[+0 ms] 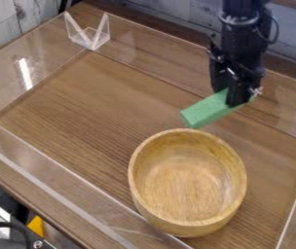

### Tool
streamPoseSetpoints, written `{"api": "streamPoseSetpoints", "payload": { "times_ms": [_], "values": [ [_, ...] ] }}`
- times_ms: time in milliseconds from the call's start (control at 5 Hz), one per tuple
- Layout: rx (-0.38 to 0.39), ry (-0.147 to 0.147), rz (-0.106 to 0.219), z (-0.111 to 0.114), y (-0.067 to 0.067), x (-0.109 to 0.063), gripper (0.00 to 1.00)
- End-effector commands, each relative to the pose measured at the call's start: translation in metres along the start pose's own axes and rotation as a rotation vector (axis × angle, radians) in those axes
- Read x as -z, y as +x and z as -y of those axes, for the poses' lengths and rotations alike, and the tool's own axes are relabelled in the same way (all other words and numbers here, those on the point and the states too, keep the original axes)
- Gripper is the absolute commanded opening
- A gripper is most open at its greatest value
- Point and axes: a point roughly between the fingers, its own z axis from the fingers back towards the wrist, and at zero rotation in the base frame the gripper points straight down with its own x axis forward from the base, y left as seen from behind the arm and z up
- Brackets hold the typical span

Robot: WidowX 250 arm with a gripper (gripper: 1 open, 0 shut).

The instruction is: Remove the green block from inside the brown bowl and put it on the table

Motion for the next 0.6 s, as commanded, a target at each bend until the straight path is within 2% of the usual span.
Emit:
{"api": "streamPoseSetpoints", "payload": {
  "times_ms": [0, 200, 400],
  "values": [
    [-0.013, 0.044, 0.071, -0.006, 0.029, -0.005, 0.0],
    [-0.016, 0.046, 0.073, 0.001, 0.044, -0.001, 0.0],
    [-0.009, 0.049, 0.072, 0.007, 0.052, 0.001, 0.0]
  ]
}}
